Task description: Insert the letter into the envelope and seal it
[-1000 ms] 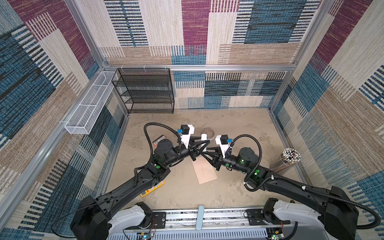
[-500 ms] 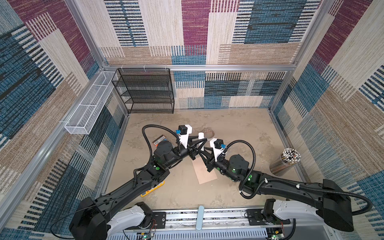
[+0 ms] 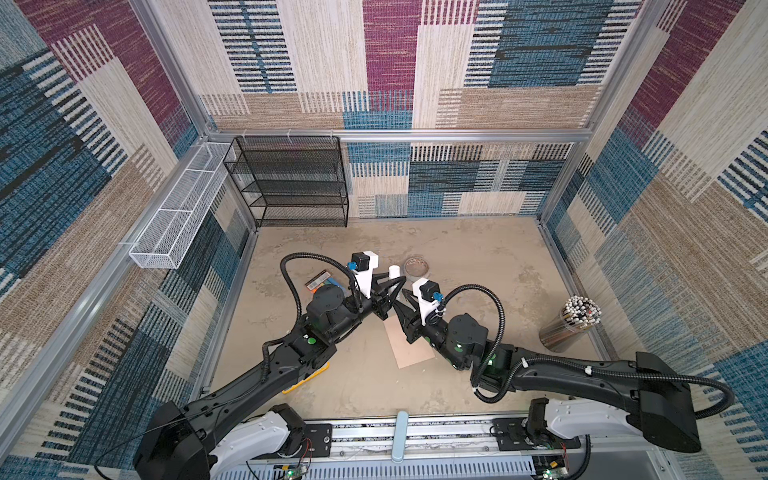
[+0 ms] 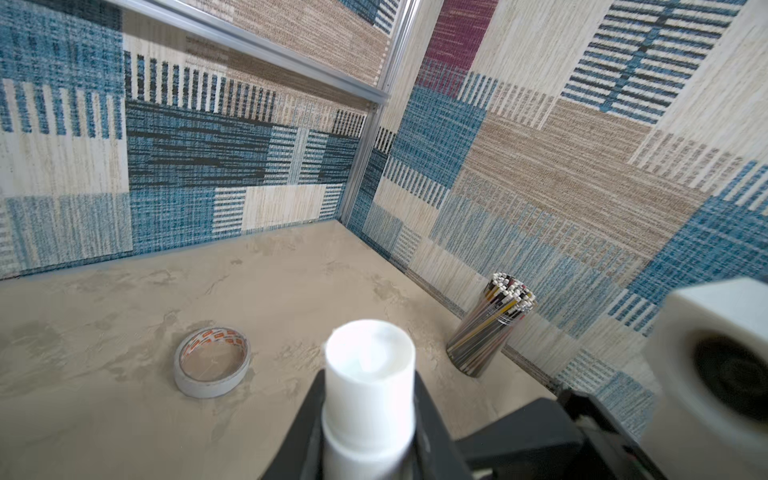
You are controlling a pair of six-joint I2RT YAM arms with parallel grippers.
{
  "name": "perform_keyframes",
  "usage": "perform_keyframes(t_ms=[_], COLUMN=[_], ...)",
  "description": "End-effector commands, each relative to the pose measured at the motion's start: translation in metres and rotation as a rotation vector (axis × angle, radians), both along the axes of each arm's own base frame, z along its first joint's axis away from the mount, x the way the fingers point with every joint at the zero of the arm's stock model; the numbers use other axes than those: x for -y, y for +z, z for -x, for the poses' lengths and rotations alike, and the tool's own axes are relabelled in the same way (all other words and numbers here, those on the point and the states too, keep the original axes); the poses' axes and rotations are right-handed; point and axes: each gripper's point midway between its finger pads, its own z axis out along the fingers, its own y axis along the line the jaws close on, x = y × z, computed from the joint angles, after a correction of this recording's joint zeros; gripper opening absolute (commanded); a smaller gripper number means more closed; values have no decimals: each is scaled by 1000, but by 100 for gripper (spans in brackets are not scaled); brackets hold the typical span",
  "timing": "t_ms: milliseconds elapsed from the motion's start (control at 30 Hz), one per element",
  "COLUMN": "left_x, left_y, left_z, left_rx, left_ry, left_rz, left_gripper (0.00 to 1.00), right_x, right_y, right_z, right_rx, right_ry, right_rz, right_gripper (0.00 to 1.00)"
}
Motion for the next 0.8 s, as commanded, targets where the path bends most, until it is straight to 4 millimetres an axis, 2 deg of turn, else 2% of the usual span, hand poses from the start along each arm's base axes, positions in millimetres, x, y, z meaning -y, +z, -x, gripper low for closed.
perform_keyframes(t_ms=[0, 167, 233, 367, 500, 600, 767], left_x=[-11, -15, -13, 0, 19, 25, 31], left_y=[-6, 8, 12, 22, 31, 36, 35], left_z=[-8, -9, -8, 0, 16, 28, 34], left_rx=[12, 28, 25, 13, 19, 25, 10], left_ry=[67, 57, 28, -109, -284, -373, -432], left_rz=[-76, -46, -23, 34, 70, 94, 106], left_gripper=[0, 0, 0, 0, 0, 0, 0], right_x=[9, 38, 44, 34, 20, 18, 19], right_y=[22, 17, 19, 19, 11, 7, 8], right_z=[4, 1, 1, 12, 23, 29, 33], right_rx=[50, 62, 69, 81, 40, 21, 33], right_ry=[57, 104, 142, 319, 509, 608, 673], right_rz=[-85, -84, -88, -74, -88, -132, -178], right_gripper=[46, 49, 49, 49, 50, 52, 55])
